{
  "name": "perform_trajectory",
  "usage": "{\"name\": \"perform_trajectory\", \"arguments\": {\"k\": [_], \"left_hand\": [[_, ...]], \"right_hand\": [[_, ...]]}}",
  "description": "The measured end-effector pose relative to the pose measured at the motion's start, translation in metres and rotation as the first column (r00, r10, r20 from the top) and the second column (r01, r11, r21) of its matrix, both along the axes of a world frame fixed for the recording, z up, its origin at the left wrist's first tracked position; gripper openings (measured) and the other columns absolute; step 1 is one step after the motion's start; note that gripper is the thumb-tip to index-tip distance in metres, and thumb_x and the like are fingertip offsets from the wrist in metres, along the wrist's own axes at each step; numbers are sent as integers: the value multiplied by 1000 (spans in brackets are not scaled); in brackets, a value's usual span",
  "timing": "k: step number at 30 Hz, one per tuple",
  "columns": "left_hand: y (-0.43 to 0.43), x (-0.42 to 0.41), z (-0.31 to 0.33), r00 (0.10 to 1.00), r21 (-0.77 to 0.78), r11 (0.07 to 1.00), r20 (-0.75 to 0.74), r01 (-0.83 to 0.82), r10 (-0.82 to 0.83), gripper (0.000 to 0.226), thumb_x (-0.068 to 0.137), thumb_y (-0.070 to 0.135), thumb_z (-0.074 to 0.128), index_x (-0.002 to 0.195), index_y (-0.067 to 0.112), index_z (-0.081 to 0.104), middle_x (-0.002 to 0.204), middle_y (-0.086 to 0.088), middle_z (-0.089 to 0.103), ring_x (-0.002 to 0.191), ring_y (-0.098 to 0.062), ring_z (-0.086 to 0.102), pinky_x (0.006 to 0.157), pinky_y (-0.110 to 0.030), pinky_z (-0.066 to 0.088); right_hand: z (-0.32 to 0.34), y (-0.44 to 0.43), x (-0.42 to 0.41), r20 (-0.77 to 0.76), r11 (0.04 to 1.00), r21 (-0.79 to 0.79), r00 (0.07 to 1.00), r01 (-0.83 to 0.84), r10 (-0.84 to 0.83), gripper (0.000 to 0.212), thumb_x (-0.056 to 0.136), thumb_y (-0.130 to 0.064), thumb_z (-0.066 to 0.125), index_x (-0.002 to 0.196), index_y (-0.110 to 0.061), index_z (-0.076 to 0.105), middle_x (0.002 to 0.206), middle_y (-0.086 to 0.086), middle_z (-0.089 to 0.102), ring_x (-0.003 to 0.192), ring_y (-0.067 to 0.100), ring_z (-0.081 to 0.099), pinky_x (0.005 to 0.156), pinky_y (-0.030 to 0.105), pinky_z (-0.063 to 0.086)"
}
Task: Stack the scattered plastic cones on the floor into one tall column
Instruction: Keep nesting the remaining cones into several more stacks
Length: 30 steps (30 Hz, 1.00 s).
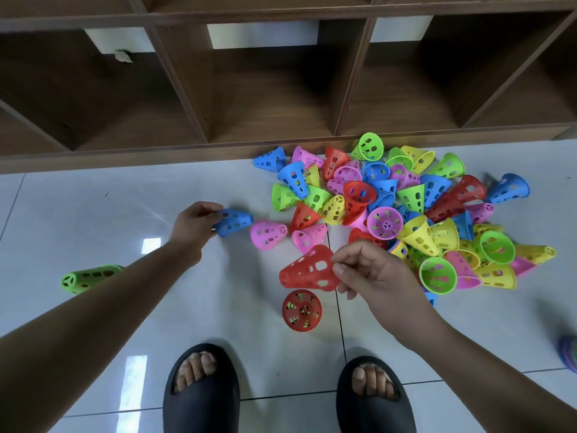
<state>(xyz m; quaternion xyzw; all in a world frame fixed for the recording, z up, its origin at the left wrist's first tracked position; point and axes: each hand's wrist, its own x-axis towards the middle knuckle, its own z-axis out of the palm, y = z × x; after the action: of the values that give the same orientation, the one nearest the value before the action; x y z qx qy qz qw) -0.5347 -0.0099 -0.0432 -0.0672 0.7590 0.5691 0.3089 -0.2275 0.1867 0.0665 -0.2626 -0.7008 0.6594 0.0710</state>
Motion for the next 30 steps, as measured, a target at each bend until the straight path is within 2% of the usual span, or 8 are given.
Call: {"name": "perform_trajectory", "arguments": {"k": [3, 6, 10, 15, 18, 22, 26, 30], "left_hand": [[-10, 17, 15, 998, 84, 996, 64, -14, 9, 9, 102, 3, 64, 105, 8, 71, 99, -6, 75, 82, -15, 73, 64, -20, 56], [-15, 41, 35, 991, 185, 983, 130, 3, -28, 12, 105, 4, 60, 105, 11, 71, 94, -3, 76, 73, -11, 71, 68, -23, 52], [-20, 76, 60, 972, 302, 950, 191, 78, -140, 19, 106, 4, 56, 111, 14, 71, 91, -1, 74, 71, -11, 64, 61, -20, 49], [-19, 113, 80, 922, 397, 901, 255, 175, -291, 20, 103, 7, 60, 120, 5, 71, 106, -12, 70, 77, -14, 57, 56, -20, 46], [-13, 133, 89, 890, 419, 876, 268, 237, -369, 21, 97, 13, 65, 116, 7, 73, 101, -14, 67, 76, -15, 56, 56, -21, 46], [-3, 146, 94, 863, 410, 862, 268, 300, -428, 24, 94, 18, 70, 115, 9, 74, 97, -18, 65, 74, -19, 53, 58, -23, 47], [3, 148, 103, 860, 441, 845, 255, 304, -442, 31, 92, 20, 70, 119, 5, 72, 90, -13, 67, 69, -17, 54, 57, -23, 46], [3, 153, 100, 844, 427, 834, 244, 349, -478, 23, 99, 16, 66, 119, 4, 71, 92, -14, 69, 64, -16, 55, 57, -23, 49]], "right_hand": [[-4, -9, 2, 5, 990, -130, 999, -45, 46, 14, 100, 2, 65, 107, -8, 71, 85, 18, 69, 71, 23, 67, 62, 31, 53], [-17, -15, 6, 63, 976, -194, 992, -96, 110, 15, 101, 0, 66, 110, -11, 71, 86, 15, 71, 72, 24, 67, 64, 33, 53], [-37, -18, 11, 155, 963, -247, 977, -107, 148, 17, 100, 0, 67, 113, -10, 69, 83, 14, 69, 72, 26, 67, 63, 35, 51], [-59, -16, 14, 293, 973, -231, 953, -10, 79, 17, 98, 3, 64, 109, -9, 71, 79, 16, 72, 69, 27, 68, 62, 38, 53], [-68, -16, 13, 363, 976, -216, 930, 24, 58, 13, 98, 0, 65, 105, -8, 72, 75, 13, 72, 67, 25, 68, 61, 36, 55], [-75, -14, 13, 399, 992, -99, 910, -80, 113, 10, 98, -6, 70, 100, -15, 73, 78, 7, 75, 67, 22, 71, 63, 34, 60], [-81, -7, 13, 430, 986, -29, 888, -164, 160, 15, 96, -8, 67, 98, -22, 72, 81, 5, 76, 75, 26, 75, 67, 36, 61], [-87, -6, 11, 454, 973, 22, 870, -229, 195, 19, 94, -11, 64, 96, -28, 71, 82, -2, 76, 69, 13, 72, 65, 31, 59]]}}
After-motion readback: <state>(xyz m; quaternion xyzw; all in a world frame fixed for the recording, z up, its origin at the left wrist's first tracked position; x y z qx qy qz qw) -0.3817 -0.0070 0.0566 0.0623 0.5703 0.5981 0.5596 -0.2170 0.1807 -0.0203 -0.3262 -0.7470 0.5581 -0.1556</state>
